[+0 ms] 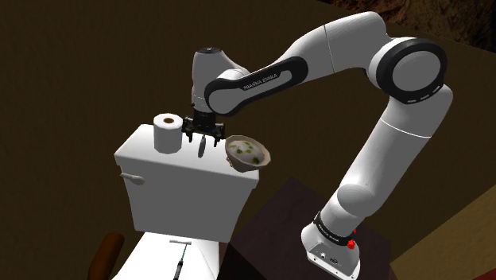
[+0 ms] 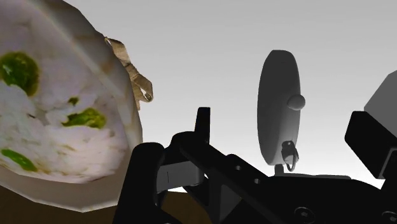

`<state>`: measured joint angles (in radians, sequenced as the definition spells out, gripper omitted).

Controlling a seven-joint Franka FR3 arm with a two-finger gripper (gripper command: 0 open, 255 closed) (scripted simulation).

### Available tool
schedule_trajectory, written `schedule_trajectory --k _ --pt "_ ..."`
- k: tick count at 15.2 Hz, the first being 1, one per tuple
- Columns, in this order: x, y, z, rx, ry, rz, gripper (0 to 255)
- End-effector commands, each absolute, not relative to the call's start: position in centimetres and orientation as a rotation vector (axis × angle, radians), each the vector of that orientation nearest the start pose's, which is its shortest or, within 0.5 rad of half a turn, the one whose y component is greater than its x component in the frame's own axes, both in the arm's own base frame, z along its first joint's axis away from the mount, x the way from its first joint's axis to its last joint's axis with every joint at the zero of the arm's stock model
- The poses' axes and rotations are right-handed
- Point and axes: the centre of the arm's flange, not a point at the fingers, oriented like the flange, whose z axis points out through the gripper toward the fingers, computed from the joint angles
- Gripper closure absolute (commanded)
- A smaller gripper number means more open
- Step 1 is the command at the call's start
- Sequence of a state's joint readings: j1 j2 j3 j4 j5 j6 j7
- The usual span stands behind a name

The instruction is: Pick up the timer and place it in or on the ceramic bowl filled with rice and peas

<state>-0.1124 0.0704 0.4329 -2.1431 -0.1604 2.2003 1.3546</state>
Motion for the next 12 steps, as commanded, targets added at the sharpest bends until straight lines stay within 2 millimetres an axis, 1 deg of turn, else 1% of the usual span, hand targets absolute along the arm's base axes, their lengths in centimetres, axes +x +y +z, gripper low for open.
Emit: schedule_trajectory --k 1,4,5,12 --pt "52.24 16.57 37.35 -2.862 1.454 -0.114 0" --pt "52.24 16.57 37.36 -2.862 1.454 -0.114 0" --pt "52.24 16.57 37.36 -2.862 1.454 -0.114 255" --pt "52.24 16.57 37.36 -2.862 1.454 -0.114 255"
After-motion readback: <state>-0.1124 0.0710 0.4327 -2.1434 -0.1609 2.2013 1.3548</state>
